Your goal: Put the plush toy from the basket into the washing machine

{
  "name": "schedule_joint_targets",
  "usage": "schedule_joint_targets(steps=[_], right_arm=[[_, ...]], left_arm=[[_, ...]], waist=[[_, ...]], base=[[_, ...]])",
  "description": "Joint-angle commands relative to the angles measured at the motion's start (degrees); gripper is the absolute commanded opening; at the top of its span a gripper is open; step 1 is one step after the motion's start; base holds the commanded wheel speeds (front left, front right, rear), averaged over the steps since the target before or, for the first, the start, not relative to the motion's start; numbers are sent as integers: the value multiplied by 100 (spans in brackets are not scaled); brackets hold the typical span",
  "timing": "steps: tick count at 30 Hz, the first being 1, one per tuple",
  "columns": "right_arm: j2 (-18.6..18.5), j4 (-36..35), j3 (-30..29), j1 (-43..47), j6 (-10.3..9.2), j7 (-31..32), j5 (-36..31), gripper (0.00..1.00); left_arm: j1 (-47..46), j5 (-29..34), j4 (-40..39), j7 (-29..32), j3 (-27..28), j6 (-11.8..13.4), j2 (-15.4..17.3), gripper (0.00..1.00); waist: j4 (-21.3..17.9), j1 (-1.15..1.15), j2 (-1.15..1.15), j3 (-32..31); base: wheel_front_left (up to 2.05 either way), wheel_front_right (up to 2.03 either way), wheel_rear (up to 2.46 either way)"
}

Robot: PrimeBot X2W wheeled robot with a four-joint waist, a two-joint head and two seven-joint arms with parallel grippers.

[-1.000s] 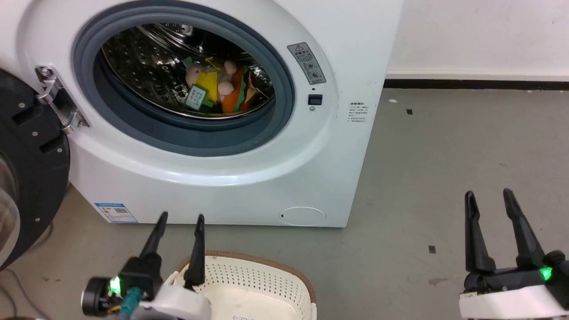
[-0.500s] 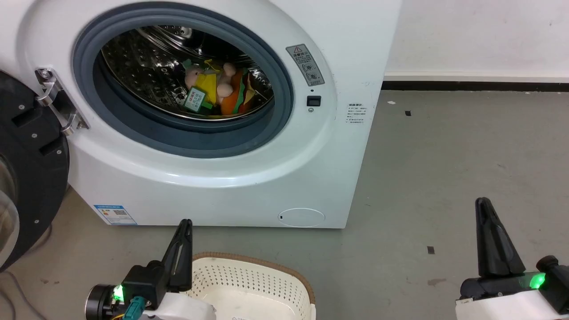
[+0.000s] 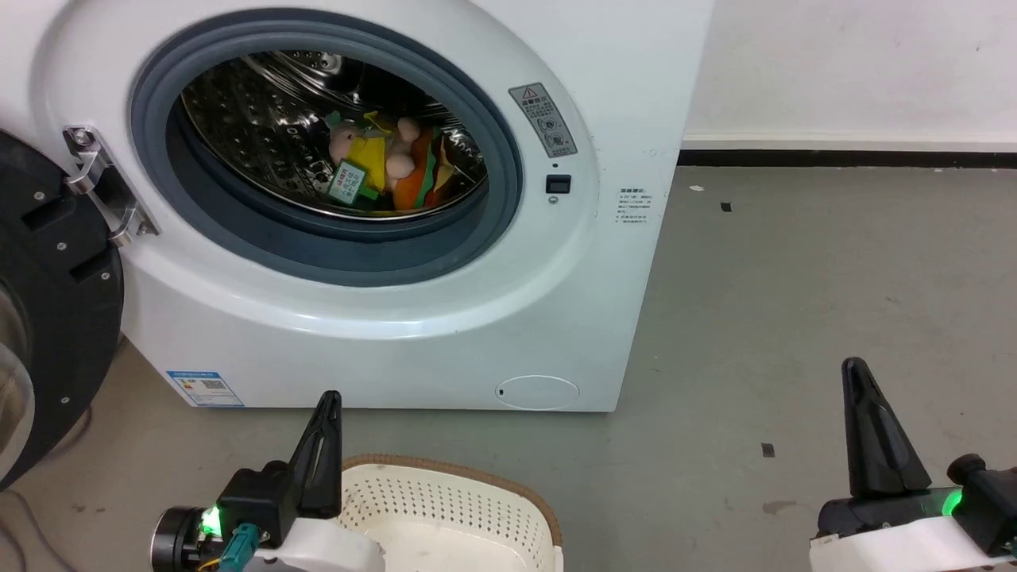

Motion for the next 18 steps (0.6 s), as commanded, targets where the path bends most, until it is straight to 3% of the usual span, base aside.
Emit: schedule_joint_targets(steps=[1, 18], right_arm=[[0, 32, 7, -35, -1, 38, -55, 0], [0, 119, 38, -77, -1, 262, -217, 0]], left_arm=[[12, 63, -43, 34, 47, -40, -20, 0], [24, 250, -117, 256, 245, -152, -146, 0]], waist=[[-1, 0, 0, -4], [-28, 0, 0, -68]], base=[[0, 0, 0], [0, 0, 0]])
